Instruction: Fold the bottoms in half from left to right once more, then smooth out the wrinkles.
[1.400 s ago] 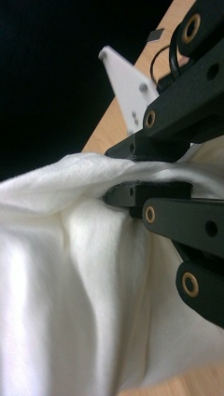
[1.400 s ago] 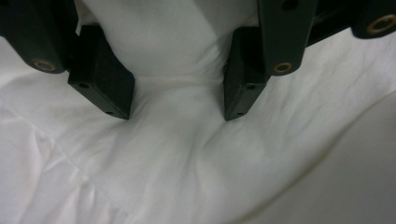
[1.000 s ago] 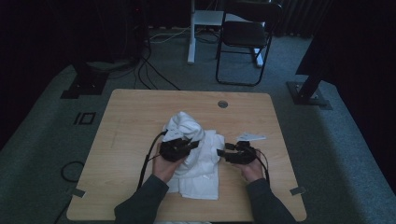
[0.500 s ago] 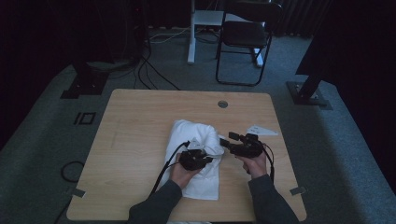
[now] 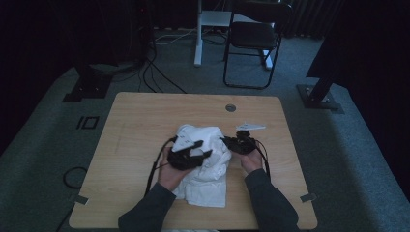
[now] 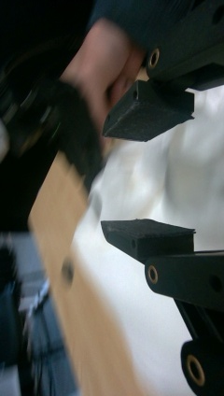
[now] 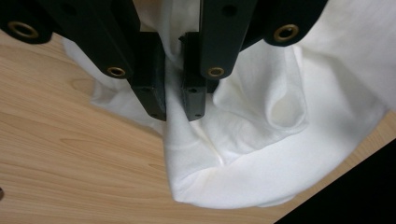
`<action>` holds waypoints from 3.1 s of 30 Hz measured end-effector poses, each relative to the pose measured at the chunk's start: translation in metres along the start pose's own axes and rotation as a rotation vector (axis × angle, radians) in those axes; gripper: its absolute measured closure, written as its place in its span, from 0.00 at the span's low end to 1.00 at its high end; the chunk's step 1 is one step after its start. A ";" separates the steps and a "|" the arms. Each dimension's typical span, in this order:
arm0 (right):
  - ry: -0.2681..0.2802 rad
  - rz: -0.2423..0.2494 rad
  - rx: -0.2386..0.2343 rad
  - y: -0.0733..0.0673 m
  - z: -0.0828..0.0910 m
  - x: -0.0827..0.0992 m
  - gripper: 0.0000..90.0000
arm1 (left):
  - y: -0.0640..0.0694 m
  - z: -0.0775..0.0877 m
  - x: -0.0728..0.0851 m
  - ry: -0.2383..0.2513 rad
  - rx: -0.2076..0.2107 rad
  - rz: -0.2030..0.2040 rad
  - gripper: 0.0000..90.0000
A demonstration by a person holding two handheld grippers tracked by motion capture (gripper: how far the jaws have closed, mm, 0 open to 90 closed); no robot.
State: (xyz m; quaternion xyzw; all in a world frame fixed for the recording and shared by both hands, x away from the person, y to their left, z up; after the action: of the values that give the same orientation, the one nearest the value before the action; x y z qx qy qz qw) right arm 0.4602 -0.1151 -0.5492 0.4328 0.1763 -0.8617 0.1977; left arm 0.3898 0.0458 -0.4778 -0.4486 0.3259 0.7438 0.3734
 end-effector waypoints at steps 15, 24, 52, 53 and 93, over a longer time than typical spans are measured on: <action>-0.048 0.004 0.050 0.017 -0.015 0.008 0.85 | -0.070 -0.035 0.079 -0.165 -0.057 0.145 0.76; -0.025 0.000 0.079 0.022 -0.006 0.001 0.61 | -0.071 -0.038 0.081 -0.206 -0.126 0.095 0.77; -0.088 0.096 0.184 0.005 -0.040 -0.018 0.85 | -0.101 -0.044 0.074 -0.209 -0.232 0.096 0.77; -0.095 0.106 0.207 0.009 -0.040 -0.014 0.90 | -0.101 -0.044 0.074 -0.210 -0.230 0.097 0.77; -0.027 0.181 0.070 -0.039 -0.013 -0.018 0.83 | -0.116 -0.050 0.068 -0.218 -0.262 0.126 0.77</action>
State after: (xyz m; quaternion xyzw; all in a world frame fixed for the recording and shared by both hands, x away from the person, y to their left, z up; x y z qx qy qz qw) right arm 0.4594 -0.0717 -0.5361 0.4417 0.1038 -0.8518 0.2617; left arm 0.4878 0.0816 -0.5760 -0.3886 0.2113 0.8460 0.2976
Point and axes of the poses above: each handheld gripper's, and its own axes: z roughly backward along the jaws, x roughly out of its underside, y roughly to its right, the point moved 8 cm from there along -z, roughly forward along the jaws, and after that the axes turned 14 degrees about x, right-handed, at the moved point
